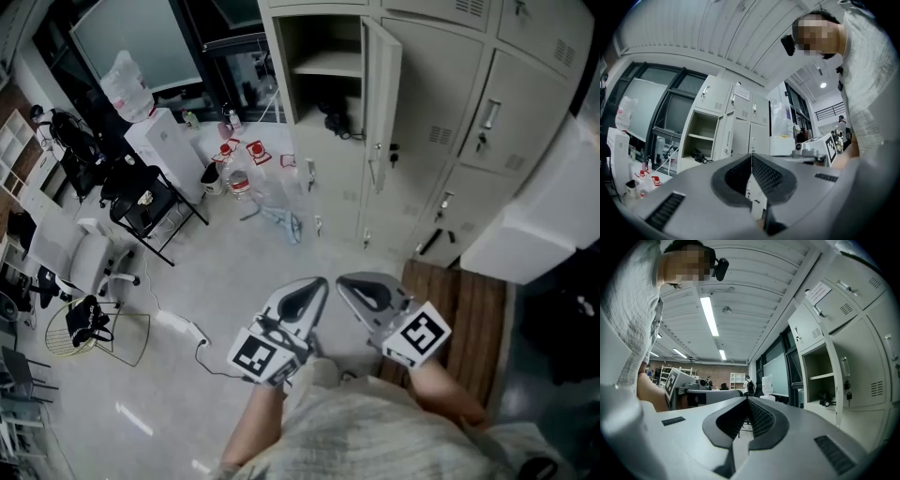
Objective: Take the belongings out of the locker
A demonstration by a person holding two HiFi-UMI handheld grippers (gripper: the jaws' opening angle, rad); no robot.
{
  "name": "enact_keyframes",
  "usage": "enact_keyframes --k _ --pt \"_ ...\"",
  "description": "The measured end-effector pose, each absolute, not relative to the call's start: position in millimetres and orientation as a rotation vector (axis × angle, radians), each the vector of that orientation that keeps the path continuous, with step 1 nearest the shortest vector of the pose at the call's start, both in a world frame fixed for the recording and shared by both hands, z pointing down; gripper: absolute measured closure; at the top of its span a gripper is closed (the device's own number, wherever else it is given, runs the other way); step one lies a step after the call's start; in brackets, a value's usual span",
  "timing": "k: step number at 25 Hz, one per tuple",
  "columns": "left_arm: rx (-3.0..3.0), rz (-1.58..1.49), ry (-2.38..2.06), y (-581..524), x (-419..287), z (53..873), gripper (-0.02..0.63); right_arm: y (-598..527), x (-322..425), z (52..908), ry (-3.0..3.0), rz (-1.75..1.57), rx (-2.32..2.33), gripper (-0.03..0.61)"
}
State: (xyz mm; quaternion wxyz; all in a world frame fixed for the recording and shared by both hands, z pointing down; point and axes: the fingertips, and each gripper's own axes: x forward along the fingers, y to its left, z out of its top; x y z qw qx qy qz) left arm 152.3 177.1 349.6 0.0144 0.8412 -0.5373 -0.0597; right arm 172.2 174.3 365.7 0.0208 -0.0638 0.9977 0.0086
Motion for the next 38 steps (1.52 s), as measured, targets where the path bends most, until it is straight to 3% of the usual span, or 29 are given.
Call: enact_keyframes --k 26,38 --pt "2.709 -0.099 -1.556 20.0 -26.0 357.9 0.609 19.9 10.4 374.9 3.156 0.066 -0.417 0.577" --pt "2.738 -0.118 -1.459 -41.8 -62.3 368.6 0.609 -47.3 -31.3 381.0 3.206 0.134 -0.601 0.577"
